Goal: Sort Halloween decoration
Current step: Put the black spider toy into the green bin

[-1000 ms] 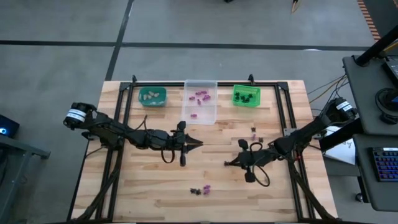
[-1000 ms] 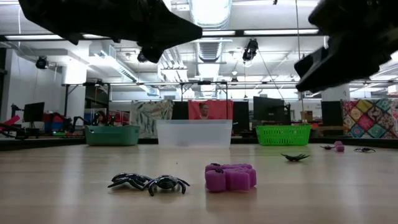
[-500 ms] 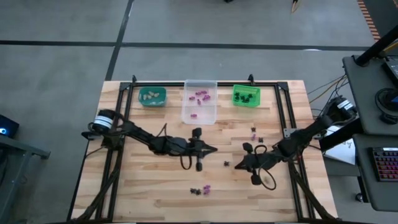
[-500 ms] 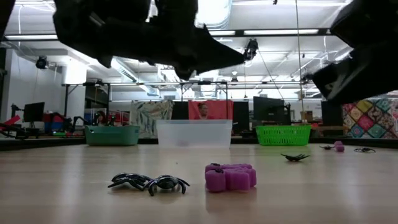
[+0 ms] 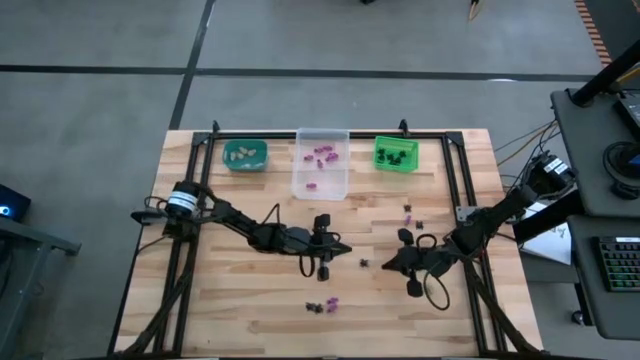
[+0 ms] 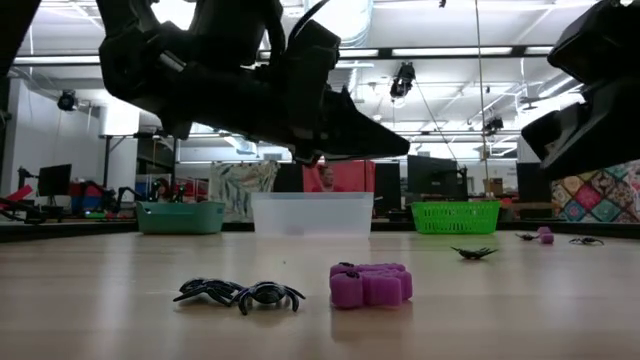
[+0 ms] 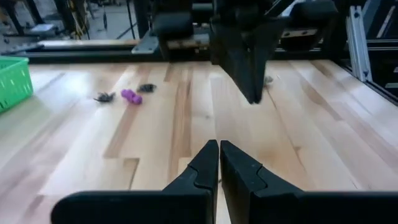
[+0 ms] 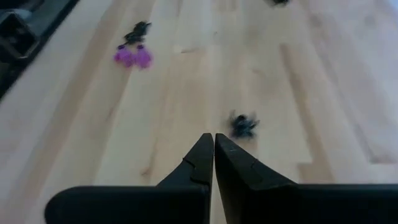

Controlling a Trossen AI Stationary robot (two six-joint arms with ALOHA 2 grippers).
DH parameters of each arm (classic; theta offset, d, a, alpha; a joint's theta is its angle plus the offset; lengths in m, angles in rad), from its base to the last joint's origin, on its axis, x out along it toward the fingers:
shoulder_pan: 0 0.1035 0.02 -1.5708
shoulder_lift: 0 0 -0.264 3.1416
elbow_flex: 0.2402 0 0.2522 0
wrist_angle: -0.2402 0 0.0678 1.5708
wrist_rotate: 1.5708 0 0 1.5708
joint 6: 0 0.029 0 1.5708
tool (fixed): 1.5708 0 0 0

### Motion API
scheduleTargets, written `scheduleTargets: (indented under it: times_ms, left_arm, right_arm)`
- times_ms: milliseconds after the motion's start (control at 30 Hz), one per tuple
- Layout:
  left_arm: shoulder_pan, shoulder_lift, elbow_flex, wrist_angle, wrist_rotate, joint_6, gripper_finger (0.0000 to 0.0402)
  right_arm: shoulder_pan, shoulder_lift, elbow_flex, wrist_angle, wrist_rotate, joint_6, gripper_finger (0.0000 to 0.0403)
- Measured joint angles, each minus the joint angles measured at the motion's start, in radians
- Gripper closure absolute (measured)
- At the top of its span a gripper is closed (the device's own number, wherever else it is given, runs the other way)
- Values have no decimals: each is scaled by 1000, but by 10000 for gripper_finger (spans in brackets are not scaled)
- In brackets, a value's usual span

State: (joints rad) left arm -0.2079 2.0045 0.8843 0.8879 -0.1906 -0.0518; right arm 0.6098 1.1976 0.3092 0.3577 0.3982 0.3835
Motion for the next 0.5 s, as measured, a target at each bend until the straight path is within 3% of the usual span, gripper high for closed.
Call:
scheduleTargets:
  times_ms: [267, 500]
  left_arm:
    - [-2, 61, 49, 1, 19, -2, 402]
    - [-3, 149, 126, -42, 45, -2, 401]
  right_arm:
    - [-1, 10, 0, 22, 119, -34, 394]
    - [2, 17, 1, 30, 127, 43, 394]
